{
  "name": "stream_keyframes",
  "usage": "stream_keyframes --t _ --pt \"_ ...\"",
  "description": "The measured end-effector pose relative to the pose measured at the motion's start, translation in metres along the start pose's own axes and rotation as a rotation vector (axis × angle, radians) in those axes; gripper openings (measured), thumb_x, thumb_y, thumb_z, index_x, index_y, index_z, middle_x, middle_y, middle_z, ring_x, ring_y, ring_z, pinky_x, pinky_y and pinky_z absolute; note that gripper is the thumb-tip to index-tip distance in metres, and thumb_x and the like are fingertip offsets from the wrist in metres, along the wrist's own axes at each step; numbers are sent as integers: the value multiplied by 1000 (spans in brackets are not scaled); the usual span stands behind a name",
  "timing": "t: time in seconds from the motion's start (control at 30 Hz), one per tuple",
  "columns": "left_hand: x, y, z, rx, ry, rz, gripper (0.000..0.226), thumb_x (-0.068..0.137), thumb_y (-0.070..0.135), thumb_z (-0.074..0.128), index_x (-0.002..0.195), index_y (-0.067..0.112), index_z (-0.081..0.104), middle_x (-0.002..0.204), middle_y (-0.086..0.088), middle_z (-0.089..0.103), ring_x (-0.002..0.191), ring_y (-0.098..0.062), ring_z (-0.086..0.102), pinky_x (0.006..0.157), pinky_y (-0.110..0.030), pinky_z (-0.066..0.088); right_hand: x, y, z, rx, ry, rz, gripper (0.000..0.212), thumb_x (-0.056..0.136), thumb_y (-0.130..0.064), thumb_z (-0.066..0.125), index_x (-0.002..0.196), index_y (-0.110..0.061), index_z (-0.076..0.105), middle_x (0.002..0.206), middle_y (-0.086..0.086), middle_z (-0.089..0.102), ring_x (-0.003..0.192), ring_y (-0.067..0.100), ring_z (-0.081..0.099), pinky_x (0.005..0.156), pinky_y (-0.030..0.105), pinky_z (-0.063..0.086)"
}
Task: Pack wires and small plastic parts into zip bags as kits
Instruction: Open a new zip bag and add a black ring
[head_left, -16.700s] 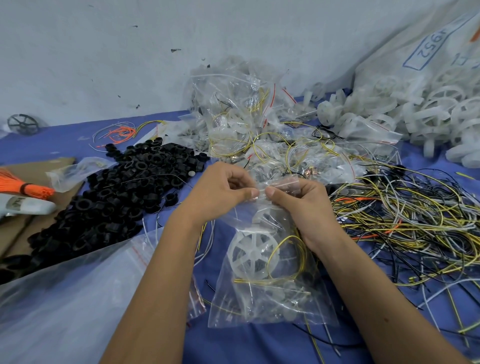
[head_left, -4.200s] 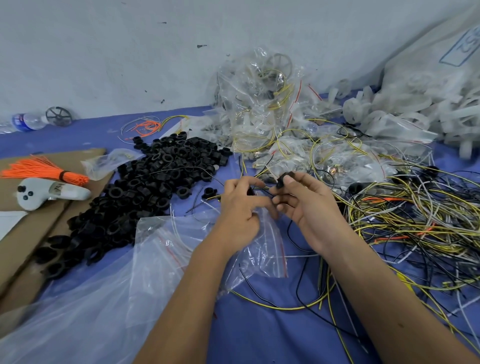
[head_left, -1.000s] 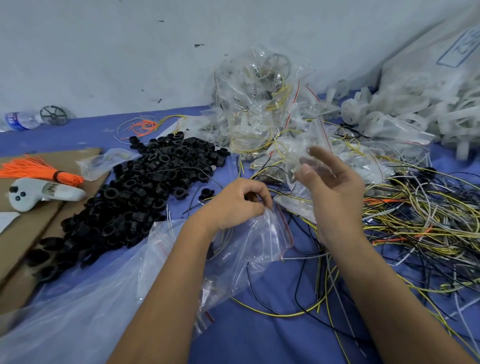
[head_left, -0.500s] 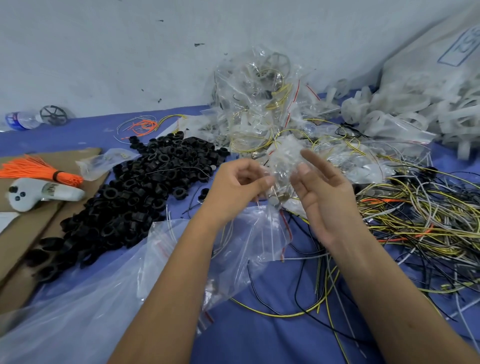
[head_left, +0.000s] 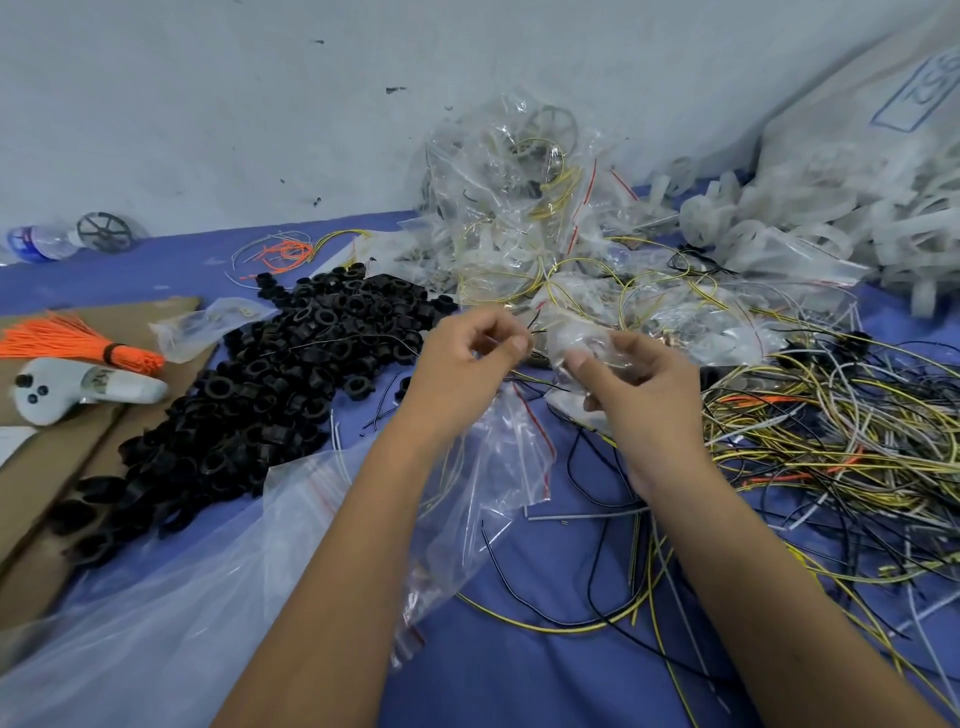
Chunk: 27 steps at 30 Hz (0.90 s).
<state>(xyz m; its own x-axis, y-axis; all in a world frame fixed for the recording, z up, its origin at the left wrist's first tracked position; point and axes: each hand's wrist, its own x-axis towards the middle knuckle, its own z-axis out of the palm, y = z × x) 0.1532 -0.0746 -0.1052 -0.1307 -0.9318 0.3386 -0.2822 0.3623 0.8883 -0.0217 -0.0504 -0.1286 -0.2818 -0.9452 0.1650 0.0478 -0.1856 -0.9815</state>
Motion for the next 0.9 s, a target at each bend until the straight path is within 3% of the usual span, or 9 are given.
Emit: stream_keyframes --t 0.1,0.17,0.23,0.33,0.43,0.57,0.73,0.9 --pt "0 4 -8 330 -250 -17 67 74 -21 46 86 38 75 105 11 63 101 -19 49 88 -20 32 1 -3 -4 238 6 142 8 89 -15 76 93 -10 71 75 2 65 56 13 54 51 23 48" --pt "-2 9 -12 486 -343 -27 80 71 -22 41 82 52 69 115 15 53 111 -17 36 95 -19 21 1 -4 -5 315 -32 174 10 93 -16 72 94 -7 70 78 5 62 59 13 51 48 22 45" --pt "-3 11 -17 501 -365 -21 73 75 -18 46 77 52 68 120 12 52 115 -16 32 99 -23 22 0 -6 -4 326 -79 169 12 94 -16 68 96 -4 68 83 10 58 61 14 49 47 22 43" --pt "-1 12 -29 467 -368 5 47 78 -4 64 72 42 71 119 8 57 116 -19 41 92 -28 33 -2 -9 -1 361 -204 178 10 97 -10 61 91 -5 67 75 5 64 59 11 57 45 21 45" --pt "1 10 -38 390 -339 30 36 71 -3 70 72 33 73 108 6 62 102 -8 56 83 -25 34 -7 -9 4 364 -380 202 12 97 1 56 96 -3 67 78 7 70 61 13 64 50 23 53" --pt "-2 10 -37 252 -214 27 26 59 10 66 65 35 69 102 0 65 95 -18 61 75 -22 38 -12 -7 7 306 -489 215 9 94 4 58 97 -3 63 79 8 70 64 15 67 53 25 56" --pt "-3 12 -34 133 -158 71 24 63 5 61 68 27 69 103 0 65 94 -6 62 68 -18 41 -14 -9 7 117 -499 225 16 93 3 64 83 -9 65 71 8 69 49 16 61 44 25 53" --pt "-4 20 -26 45 -155 90 28 65 0 60 67 26 70 105 0 65 101 -30 61 69 -36 40 -16 -4 9 -144 -524 103 6 91 3 66 86 1 65 58 9 58 37 13 48 34 23 42"
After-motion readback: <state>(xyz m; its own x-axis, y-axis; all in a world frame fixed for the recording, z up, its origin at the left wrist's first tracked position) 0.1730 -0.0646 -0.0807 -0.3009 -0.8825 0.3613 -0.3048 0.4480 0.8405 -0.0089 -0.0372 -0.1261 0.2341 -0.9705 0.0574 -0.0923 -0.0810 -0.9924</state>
